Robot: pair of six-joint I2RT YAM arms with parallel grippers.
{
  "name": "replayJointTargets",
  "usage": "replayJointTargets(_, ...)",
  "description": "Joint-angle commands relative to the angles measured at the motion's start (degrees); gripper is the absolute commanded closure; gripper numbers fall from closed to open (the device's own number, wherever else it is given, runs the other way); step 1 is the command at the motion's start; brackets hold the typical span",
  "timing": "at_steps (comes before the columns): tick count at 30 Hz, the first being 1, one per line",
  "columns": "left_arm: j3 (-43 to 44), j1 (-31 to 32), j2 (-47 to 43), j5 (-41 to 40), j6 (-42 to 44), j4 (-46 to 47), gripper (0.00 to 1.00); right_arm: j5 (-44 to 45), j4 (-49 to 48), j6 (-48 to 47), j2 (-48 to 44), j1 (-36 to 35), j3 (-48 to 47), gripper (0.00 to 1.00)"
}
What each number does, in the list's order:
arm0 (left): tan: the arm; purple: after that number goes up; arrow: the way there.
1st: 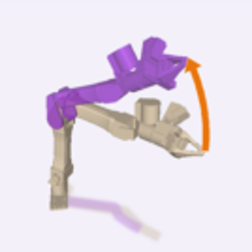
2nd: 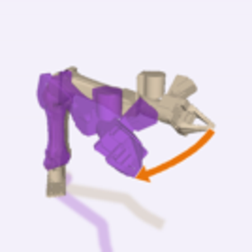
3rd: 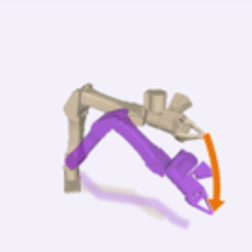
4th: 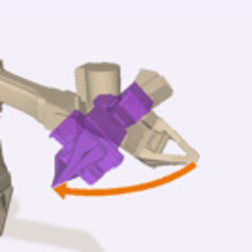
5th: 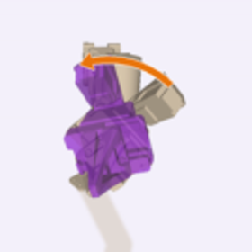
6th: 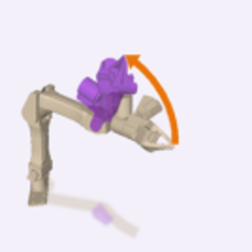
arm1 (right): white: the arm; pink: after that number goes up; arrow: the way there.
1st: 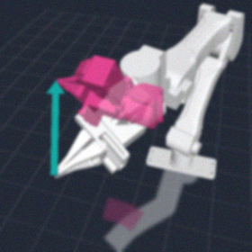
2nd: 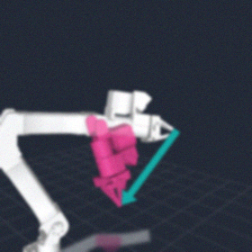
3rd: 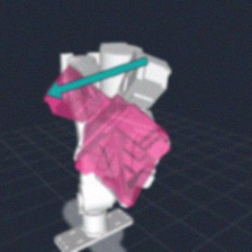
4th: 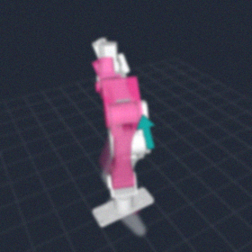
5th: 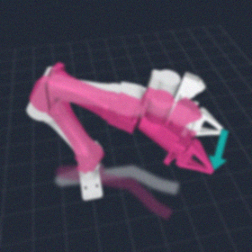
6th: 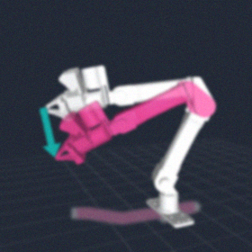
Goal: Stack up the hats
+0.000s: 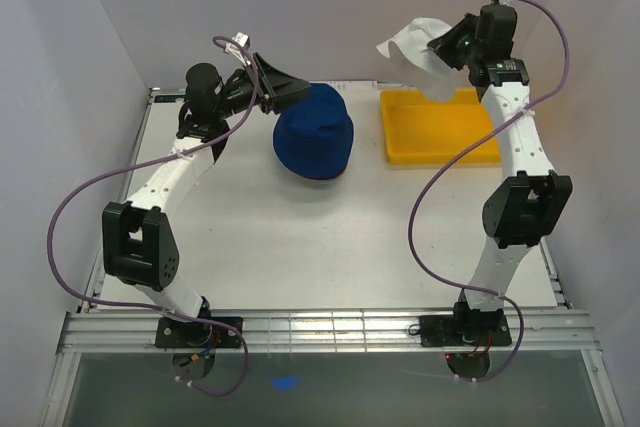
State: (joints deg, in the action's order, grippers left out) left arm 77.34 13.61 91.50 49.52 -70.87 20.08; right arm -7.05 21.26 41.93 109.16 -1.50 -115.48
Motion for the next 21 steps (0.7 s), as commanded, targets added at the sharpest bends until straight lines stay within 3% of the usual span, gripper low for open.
replayJointTargets(1, 2.99, 0.02, 0.51, -1.09, -4.18, 4.09, 0.42, 1.86, -6.48, 1.22, -5.27, -4.56, -1.42, 0.92)
replayJointTargets(10, 1.06, -0.51, -1.76, -1.00, -5.59, 4.71, 0.42, 6.34, -7.63, -0.53, -1.59, -16.77, -7.91, 0.92)
replayJointTargets(21, -5.78, -7.01, -6.95, -1.09, -5.94, 4.27, 0.42, 10.12, -8.95, -6.15, 3.60, -27.24, -11.79, 0.92)
